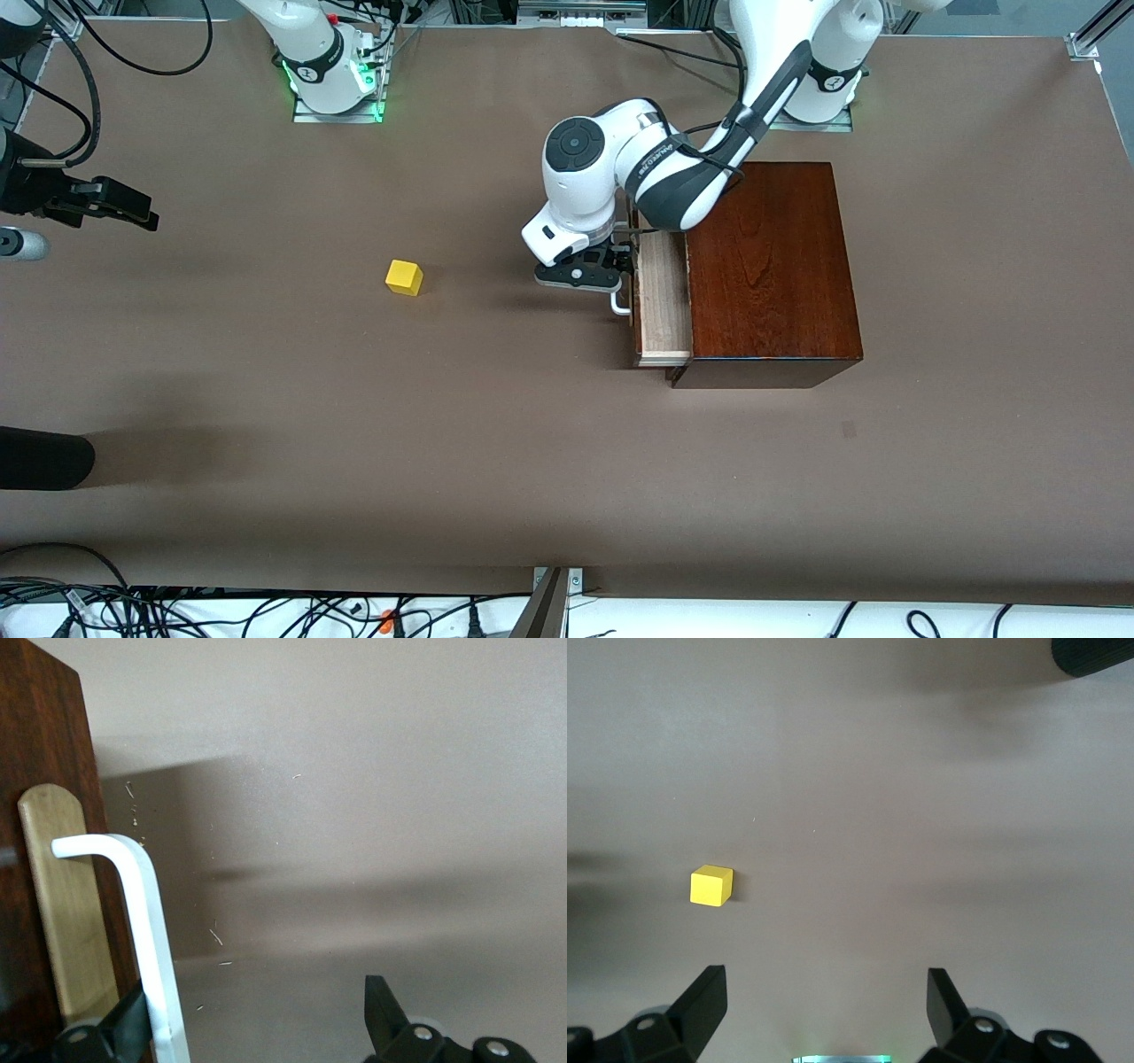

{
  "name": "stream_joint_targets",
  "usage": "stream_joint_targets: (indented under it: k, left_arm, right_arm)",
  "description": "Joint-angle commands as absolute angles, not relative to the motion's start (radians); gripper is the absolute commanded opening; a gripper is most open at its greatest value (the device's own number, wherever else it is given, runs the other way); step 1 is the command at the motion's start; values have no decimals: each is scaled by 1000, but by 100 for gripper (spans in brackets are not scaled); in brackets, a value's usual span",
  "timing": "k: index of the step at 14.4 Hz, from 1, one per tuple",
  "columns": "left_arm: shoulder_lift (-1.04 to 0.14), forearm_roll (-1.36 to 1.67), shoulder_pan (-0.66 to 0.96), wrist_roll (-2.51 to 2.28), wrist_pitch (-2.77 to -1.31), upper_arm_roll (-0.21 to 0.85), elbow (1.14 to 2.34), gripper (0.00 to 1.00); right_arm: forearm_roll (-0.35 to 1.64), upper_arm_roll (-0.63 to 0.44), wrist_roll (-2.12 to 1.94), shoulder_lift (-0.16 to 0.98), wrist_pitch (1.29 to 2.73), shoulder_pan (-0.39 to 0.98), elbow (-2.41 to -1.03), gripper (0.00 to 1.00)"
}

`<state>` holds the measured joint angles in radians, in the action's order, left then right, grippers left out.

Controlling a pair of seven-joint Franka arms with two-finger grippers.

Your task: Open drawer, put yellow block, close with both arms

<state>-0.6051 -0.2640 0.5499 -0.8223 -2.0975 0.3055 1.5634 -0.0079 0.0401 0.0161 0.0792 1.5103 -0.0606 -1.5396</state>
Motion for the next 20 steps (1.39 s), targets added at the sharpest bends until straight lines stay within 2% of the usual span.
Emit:
stream_joint_targets:
  k: [1,15,20]
  left_arm:
    - [-687,-255,569,-853,-2157,318,1482,100]
    - [-704,-265,591,-865,-2155,314,1457,100]
    - [-675,-268,591,-861,-2077,318,1456,100]
  right_arm:
    - [-12,55,-2,91,1496,-77,-1511,100]
    - [-14,55,-2,91,1496,-77,-1509,100]
    - [-15,55,-2,91,1496,-77,-1509,100]
